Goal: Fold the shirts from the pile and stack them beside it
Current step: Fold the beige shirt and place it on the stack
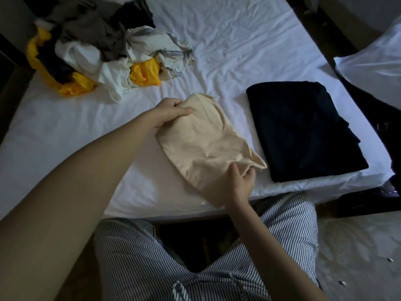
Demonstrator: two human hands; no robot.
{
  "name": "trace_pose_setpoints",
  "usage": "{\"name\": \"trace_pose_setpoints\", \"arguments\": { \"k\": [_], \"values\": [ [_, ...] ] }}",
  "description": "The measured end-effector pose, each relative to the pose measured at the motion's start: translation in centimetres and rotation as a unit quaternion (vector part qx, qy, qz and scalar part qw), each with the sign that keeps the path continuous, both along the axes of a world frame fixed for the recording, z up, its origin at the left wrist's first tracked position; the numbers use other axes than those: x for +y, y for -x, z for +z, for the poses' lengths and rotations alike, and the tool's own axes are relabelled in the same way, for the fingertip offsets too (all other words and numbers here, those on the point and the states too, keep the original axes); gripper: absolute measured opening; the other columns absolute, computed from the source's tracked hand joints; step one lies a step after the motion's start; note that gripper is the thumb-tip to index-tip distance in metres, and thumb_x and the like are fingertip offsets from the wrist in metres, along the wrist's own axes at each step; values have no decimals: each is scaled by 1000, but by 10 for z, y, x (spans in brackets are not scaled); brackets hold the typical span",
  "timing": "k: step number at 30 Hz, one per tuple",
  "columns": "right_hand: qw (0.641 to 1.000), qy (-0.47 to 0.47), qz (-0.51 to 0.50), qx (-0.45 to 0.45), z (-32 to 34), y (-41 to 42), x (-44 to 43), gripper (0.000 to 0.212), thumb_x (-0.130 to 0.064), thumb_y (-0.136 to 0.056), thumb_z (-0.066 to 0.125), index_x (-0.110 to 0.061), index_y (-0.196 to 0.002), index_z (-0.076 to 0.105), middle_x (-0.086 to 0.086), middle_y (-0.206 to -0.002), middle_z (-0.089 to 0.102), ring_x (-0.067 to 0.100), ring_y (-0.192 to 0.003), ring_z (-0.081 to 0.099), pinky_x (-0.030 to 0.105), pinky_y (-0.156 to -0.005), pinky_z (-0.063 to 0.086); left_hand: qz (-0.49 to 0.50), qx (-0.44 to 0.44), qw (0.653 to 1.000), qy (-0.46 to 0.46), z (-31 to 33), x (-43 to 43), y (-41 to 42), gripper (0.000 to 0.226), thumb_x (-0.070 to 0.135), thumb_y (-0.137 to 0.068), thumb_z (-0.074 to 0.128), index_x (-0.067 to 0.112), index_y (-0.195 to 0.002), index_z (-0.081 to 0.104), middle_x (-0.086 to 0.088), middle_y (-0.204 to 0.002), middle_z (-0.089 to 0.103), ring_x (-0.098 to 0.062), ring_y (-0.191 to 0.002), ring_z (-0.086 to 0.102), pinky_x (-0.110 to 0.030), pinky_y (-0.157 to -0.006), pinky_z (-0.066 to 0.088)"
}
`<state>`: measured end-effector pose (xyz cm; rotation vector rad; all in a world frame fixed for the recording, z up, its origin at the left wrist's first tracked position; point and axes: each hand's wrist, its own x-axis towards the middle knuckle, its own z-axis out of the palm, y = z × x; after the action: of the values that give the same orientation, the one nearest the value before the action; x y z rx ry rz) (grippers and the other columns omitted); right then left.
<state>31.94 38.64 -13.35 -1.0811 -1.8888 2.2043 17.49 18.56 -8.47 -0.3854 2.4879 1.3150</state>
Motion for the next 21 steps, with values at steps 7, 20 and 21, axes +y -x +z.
{"name": "trace_pose_setpoints", "arguments": {
  "k": [7, 20, 21],
  "values": [
    [971, -33, 219, 94, 23, 43, 61, 7, -11, -90, 60, -17, -86, 57, 0, -82, 61, 9, -68, 57, 23, -59, 48, 149, 37, 975, -162, -2, -47, -68, 23, 28, -86, 68, 23, -108, 63, 3, -106, 67, -13, -95, 63, -28, -81, 51],
    [931, -42, 360, -45, -14, 59, 66, 32, -28, -92, 59, 0, -107, 59, 13, -93, 64, 26, -83, 62, 38, -70, 50, 217, -163, 927, -258, -44, -60, -125, 26, 39, -91, 58, 17, -102, 63, -2, -103, 67, -15, -94, 61, -31, -91, 44],
    [931, -40, 361, -41, -14, 60, 65, 32, -26, -91, 60, 1, -110, 59, 14, -98, 64, 28, -88, 63, 41, -75, 51, 211, -177, 927, -256, -44, -58, -124, 27, 39, -90, 60, 15, -103, 64, -3, -103, 67, -16, -94, 61, -31, -92, 44]
  ]
}}
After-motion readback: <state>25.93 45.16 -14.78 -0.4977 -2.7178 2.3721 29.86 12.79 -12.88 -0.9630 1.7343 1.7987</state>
